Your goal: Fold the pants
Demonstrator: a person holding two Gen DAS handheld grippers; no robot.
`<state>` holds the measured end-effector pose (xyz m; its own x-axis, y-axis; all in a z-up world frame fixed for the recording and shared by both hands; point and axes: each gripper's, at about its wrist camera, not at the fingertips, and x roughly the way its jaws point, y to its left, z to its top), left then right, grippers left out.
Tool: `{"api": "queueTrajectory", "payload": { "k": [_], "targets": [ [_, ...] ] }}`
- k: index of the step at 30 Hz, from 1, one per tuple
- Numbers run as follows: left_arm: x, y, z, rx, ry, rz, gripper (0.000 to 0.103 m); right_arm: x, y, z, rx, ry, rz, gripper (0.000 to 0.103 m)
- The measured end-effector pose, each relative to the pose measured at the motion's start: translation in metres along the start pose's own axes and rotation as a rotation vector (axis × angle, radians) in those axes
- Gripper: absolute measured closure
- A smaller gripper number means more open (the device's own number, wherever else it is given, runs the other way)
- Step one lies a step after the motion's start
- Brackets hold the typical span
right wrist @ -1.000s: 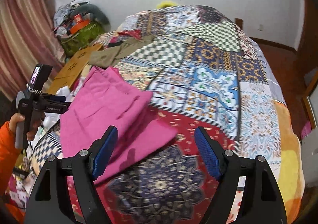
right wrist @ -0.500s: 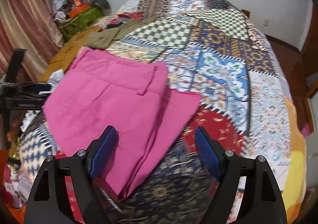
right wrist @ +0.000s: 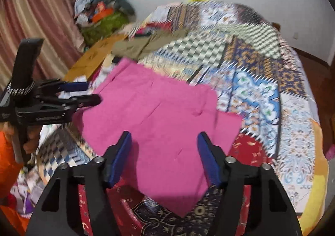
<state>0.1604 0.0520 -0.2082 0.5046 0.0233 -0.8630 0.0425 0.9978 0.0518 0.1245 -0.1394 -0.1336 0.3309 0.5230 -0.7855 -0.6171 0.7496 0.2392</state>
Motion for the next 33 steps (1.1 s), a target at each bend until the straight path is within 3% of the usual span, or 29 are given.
{"api": "queueTrajectory", "payload": {
  "k": [13, 19, 24, 27, 29, 33],
  "targets": [
    [-0.006, 0.021, -0.02, -0.025, -0.002, -0.007, 0.04, -0.004, -0.025, -0.019, 0.073, 0.001, 0.022, 0.052],
    [-0.018, 0.032, -0.015, 0.021, -0.024, 0.155, 0.04, -0.018, -0.034, -0.019, 0.1, 0.01, -0.017, 0.05],
    [-0.03, 0.053, 0.006, -0.043, -0.063, 0.085, 0.04, -0.03, -0.05, -0.014, 0.141, 0.008, -0.091, 0.049],
    [-0.026, 0.056, 0.02, -0.068, -0.061, -0.002, 0.03, -0.034, -0.06, -0.009, 0.209, -0.015, -0.084, 0.045],
    [-0.015, 0.055, 0.028, -0.079, -0.045, -0.073, 0.024, -0.035, -0.063, -0.007, 0.235, -0.029, -0.072, 0.039],
    [0.018, 0.047, 0.037, -0.098, 0.042, -0.127, 0.024, -0.023, -0.06, -0.004, 0.253, -0.021, -0.04, 0.038]
  ]
}}
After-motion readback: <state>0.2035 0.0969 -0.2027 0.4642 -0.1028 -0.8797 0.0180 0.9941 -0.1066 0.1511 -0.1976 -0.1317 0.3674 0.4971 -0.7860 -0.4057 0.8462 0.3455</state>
